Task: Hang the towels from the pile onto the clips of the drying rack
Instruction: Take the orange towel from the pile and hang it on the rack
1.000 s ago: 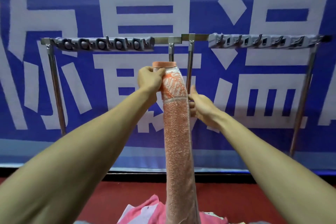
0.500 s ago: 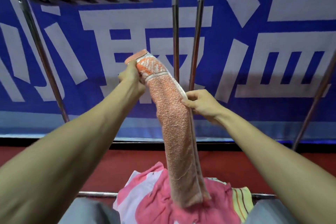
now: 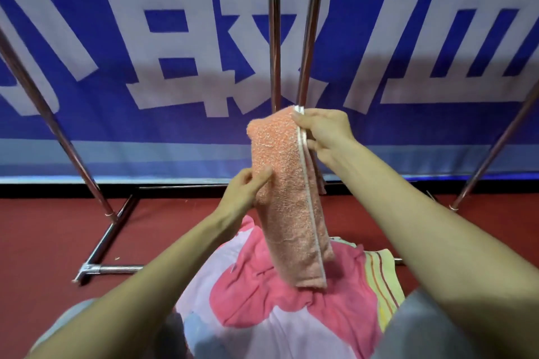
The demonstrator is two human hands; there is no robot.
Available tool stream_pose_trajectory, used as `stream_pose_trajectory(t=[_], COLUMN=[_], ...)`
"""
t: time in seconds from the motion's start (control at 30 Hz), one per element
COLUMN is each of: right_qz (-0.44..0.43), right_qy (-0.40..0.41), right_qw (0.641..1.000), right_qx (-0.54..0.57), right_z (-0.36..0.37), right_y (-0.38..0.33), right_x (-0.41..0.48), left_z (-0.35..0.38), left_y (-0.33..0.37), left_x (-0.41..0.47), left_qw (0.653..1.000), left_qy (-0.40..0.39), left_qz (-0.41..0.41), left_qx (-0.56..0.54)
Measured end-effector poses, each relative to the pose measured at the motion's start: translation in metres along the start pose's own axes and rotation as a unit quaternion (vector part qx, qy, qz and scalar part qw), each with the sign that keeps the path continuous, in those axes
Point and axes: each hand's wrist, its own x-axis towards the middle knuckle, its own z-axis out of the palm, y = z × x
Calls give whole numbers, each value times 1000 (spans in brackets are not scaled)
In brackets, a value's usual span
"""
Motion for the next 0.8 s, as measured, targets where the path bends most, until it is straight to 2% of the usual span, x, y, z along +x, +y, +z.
stream_pose_trajectory(t=[0.13,0.23,0.4,0.5,0.6,0.7,0.77,0.8], right_qz=[61,79,63,93,114,134,122,103], right_qy=[19,19,76,70,45,53,36,25], right_qw=[990,975,968,960,965,976,991,978], right_qx=[128,205,231,253,234,164,-48,-182], right_z=[-12,-22,-47,-60,-70,-84,-93,-96], right_y=[24,35,36,41,47,48,48,49], right_x=[9,13,21,23,21,11,5,3], left_z=[9,19,27,24,27,27,23,20], left_y=[-17,-13,0,3,0,2,7,9], left_x=[3,8,2,-6,-16,-17,-15,-14], left_qw=[994,991,983,986,989,992,989,985], left_qy=[-3,-18,-72,-89,-140,-114,-98,-97], left_qz=[77,101,136,113,43,50,85,100], left_qx=[77,90,98,79,23,13,68,99])
